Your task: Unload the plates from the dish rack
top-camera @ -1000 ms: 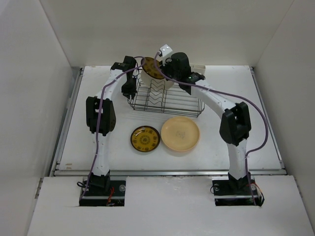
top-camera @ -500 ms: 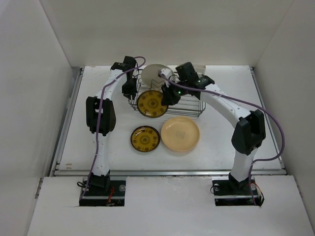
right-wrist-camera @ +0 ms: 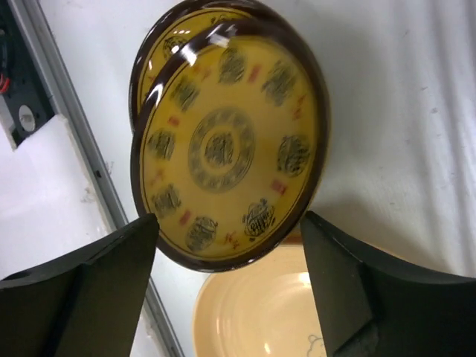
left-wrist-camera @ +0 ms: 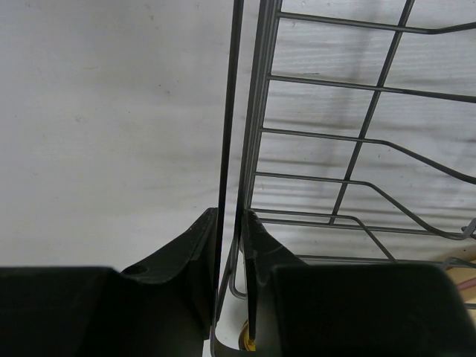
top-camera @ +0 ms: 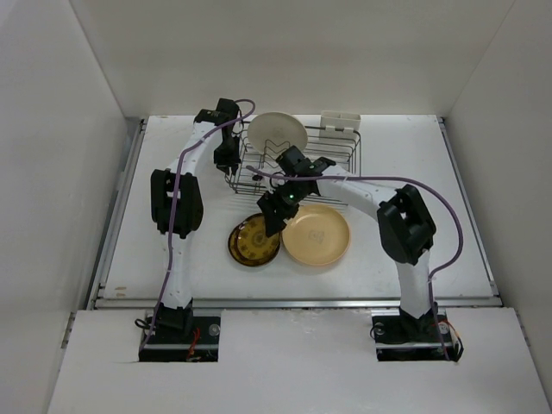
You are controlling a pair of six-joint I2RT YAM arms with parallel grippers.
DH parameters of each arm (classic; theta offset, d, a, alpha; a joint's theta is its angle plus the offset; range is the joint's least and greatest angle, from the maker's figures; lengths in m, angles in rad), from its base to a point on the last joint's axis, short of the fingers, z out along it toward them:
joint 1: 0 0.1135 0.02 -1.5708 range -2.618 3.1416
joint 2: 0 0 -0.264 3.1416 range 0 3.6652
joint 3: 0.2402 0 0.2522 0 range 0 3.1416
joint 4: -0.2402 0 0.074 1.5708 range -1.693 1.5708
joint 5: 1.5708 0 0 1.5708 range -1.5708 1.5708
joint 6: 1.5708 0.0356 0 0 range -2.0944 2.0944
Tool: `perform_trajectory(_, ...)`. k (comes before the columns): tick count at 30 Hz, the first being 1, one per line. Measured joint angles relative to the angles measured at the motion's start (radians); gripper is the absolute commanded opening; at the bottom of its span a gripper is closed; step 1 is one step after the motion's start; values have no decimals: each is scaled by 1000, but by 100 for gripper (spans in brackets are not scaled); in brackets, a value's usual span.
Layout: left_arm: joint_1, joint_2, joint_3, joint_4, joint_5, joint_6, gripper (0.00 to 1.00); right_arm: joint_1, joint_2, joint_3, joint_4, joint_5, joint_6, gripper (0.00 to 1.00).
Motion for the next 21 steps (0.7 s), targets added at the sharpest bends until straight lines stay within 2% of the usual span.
perform_trajectory(5, 0, 0, 0, 0, 0, 0, 0, -6, -33, 0, 53, 75, 22, 95)
perform_trajectory(10, 0, 0, 0, 0, 0, 0, 0, -40, -149, 30, 162, 217, 69, 96)
perform_trajectory(17, 0, 0, 0, 0, -2, 1, 0, -189, -104, 273, 299, 395, 136, 94)
perform_trajectory(21, 0, 0, 0, 0, -2, 1, 0, -242, 51, 469, 342, 553, 155, 96)
